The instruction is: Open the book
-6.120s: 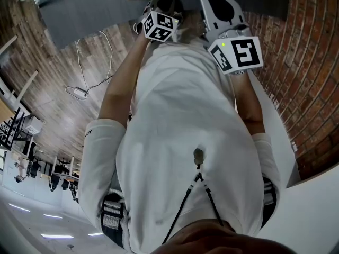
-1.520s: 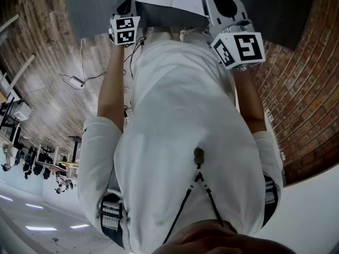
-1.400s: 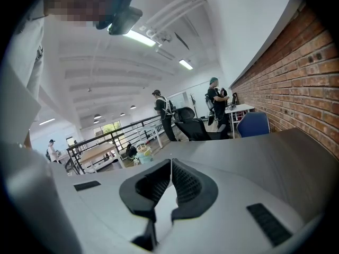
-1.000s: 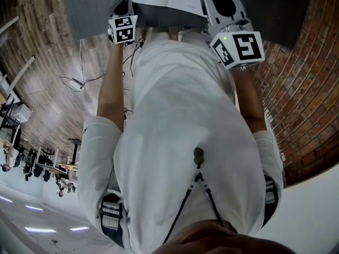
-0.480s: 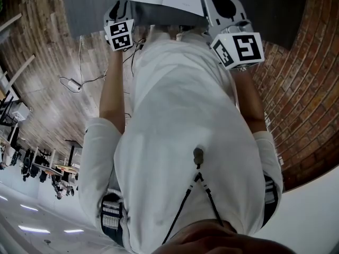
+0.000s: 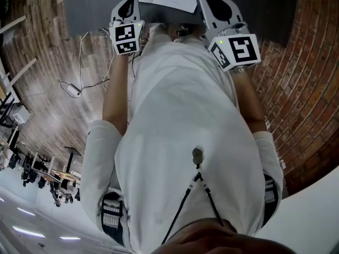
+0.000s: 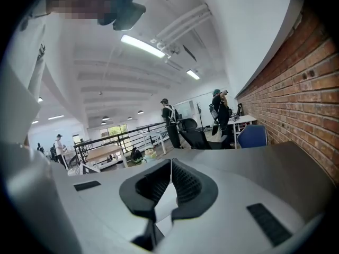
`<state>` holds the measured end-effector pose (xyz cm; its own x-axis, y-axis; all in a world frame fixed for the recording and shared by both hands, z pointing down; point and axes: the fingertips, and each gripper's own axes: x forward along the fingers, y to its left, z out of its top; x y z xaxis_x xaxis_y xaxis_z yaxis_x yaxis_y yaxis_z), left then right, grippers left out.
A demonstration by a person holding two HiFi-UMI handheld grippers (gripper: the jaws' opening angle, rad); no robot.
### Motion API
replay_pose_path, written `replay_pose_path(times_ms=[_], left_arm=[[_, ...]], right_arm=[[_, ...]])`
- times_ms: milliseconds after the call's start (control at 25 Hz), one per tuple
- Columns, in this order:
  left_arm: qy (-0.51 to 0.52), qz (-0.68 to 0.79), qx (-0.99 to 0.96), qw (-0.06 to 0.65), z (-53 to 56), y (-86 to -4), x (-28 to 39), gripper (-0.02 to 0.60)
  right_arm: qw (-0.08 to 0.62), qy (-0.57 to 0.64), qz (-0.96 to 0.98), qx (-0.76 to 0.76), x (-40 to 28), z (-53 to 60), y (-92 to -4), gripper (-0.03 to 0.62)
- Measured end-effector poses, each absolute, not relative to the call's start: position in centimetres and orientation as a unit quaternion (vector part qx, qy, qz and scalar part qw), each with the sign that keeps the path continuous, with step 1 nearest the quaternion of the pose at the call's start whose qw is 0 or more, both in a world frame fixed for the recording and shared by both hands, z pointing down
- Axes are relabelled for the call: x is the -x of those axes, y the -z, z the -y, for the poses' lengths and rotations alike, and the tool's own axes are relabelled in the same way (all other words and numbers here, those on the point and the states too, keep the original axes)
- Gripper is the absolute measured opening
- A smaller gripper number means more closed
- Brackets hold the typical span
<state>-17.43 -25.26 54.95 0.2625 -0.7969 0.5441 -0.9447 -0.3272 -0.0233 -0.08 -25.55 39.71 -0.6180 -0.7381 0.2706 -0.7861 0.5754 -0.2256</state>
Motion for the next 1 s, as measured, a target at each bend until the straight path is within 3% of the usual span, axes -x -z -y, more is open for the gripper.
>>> replay_pose_path(times_ms=[440, 720, 1000], left_arm=[[-0.152, 0.508, -0.839, 0.125, 20.8, -45.2, 7.3, 0.021], [-0.106, 0.461, -0.879, 0.067, 18.0, -38.5, 0.9, 0.021], [-0.016, 0.436, -0.898, 0.061, 14.6, -32.0, -2.4, 0.021]], right_arm=[[0.050, -0.139, 0.882, -0.447, -5.5, 20.3, -36.7, 0.038], [0.040, -0.124, 0.879, -0.459, -8.7, 17.1, -35.7, 0.038], [0.018, -0.123, 0.876, -0.467, -10.6, 14.5, -34.0, 0.038]])
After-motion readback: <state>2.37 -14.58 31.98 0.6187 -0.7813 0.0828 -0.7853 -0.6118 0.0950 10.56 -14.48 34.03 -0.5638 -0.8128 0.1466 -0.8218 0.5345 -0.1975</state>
